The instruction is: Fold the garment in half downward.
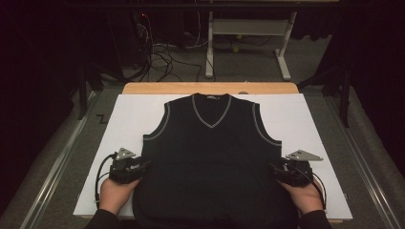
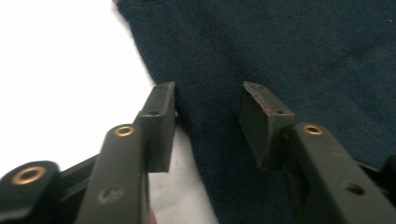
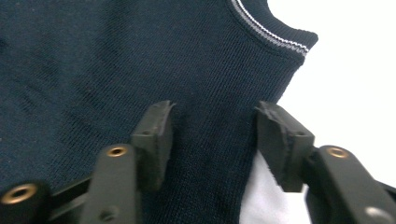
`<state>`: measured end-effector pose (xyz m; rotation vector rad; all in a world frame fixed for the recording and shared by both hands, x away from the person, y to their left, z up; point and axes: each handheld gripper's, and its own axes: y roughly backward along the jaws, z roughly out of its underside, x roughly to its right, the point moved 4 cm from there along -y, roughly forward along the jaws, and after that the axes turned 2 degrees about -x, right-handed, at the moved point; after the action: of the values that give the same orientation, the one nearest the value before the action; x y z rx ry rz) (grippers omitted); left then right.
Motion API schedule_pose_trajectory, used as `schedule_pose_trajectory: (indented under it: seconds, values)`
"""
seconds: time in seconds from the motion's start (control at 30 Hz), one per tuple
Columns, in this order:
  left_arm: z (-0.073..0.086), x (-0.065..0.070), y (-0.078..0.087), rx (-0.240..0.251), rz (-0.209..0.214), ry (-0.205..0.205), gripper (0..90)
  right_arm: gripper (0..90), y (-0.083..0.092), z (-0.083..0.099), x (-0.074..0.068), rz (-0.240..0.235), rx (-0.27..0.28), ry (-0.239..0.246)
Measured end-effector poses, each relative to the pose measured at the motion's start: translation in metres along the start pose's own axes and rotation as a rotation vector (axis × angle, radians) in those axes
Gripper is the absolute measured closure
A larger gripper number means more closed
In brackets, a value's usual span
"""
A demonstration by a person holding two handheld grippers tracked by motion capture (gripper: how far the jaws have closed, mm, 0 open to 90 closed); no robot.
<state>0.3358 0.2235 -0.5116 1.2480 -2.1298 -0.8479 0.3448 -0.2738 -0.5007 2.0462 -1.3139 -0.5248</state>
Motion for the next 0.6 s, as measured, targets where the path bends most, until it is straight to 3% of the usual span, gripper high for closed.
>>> schedule_pose_trajectory:
  seconds: [0.1, 0.13, 0.37, 0.6]
  values:
    - [0.0001, 0.0011, 0.0, -0.002, 0.004, -0.005, 60.4, 55.9, 0.0001, 0.0, -0.0005, -0.002, 0.001, 0.005]
    - [0.0003, 0.0017, 0.0, -0.001, 0.011, -0.007, 63.3, 62.0, 0.0003, 0.0, -0.0011, -0.006, 0.002, 0.007]
    - [0.0008, 0.0029, -0.0002, 0.0, 0.039, -0.006, 74.7, 78.3, 0.0005, 0.0, -0.0035, -0.034, 0.005, 0.019]
    - [0.0004, 0.003, 0.0009, 0.007, 0.053, -0.01, 79.6, 82.7, 0.0011, -0.0004, -0.0036, -0.04, 0.014, 0.028]
